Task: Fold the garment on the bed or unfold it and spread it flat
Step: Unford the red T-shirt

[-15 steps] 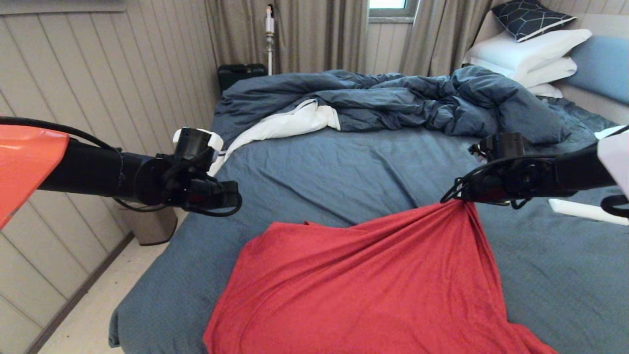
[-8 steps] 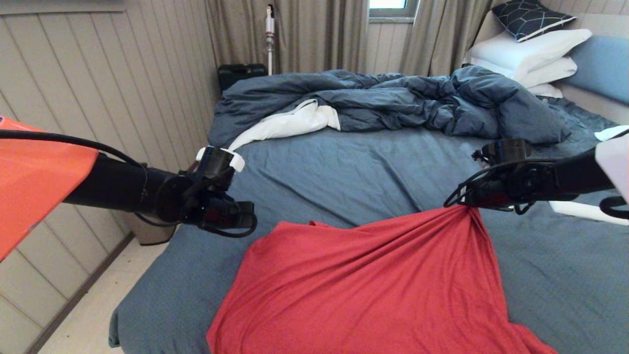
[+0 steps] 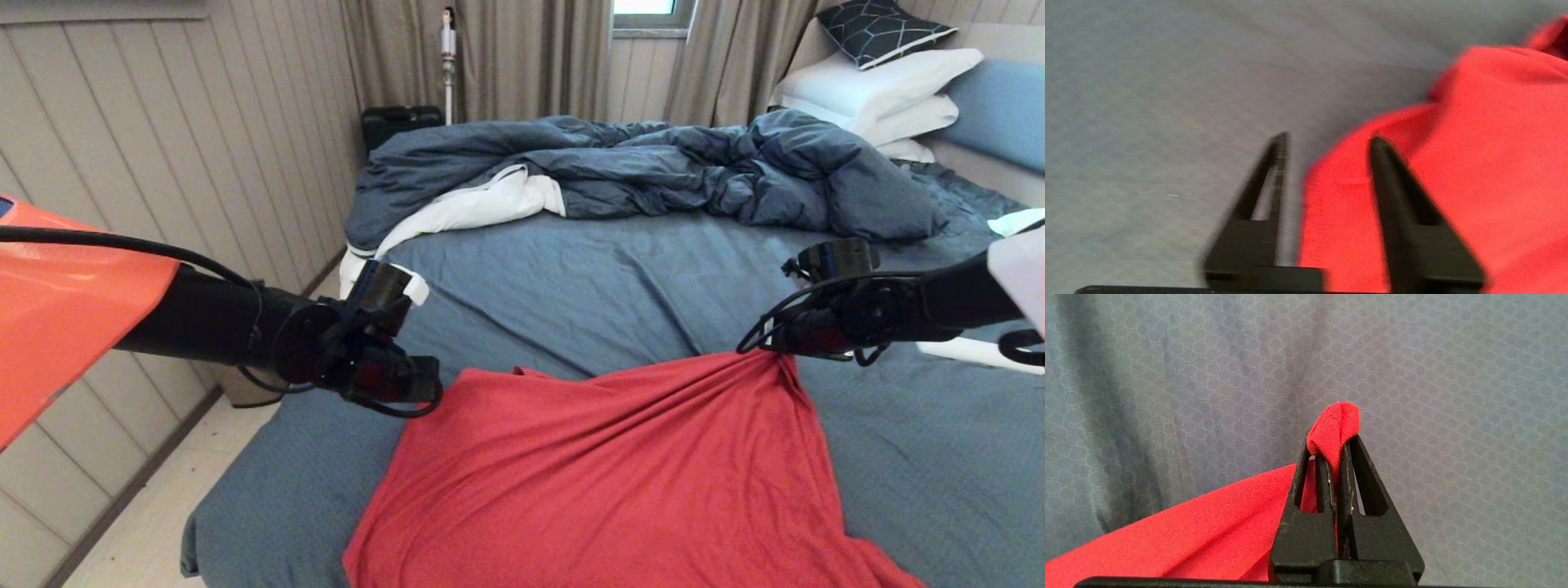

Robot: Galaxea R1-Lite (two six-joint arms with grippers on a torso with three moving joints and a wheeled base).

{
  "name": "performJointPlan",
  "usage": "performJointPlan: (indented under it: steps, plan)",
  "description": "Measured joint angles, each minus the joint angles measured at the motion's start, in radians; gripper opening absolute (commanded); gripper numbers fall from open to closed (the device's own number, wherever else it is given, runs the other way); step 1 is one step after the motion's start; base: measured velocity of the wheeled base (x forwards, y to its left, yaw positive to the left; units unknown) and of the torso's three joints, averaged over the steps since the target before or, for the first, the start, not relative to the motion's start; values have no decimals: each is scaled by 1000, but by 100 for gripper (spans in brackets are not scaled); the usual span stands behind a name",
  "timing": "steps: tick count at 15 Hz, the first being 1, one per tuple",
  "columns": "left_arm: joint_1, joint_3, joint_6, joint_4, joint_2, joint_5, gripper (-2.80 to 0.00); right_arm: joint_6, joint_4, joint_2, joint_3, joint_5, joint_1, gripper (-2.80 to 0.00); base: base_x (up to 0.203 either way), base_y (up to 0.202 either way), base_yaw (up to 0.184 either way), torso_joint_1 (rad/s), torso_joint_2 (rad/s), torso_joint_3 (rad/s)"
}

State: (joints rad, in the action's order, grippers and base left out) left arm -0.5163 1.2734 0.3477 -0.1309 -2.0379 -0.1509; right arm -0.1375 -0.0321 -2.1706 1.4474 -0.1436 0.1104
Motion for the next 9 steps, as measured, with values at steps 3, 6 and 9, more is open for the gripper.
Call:
performJointPlan:
  steps: [3, 6, 9]
  plan:
    - [-35, 12, -1, 2, 1, 9, 0, -1, -1, 6, -6, 0, -1, -280, 0, 0, 0, 0, 0, 0]
    - [-59, 41, -8, -1, -20, 72, 0, -2, -18, 11, -21, 1, -5, -280, 0, 0, 0, 0, 0, 0]
    - [-67, 76, -14, -2, -64, 69, 0, 0, -30, 21, -47, 1, -14, -280, 0, 0, 0, 0, 0, 0]
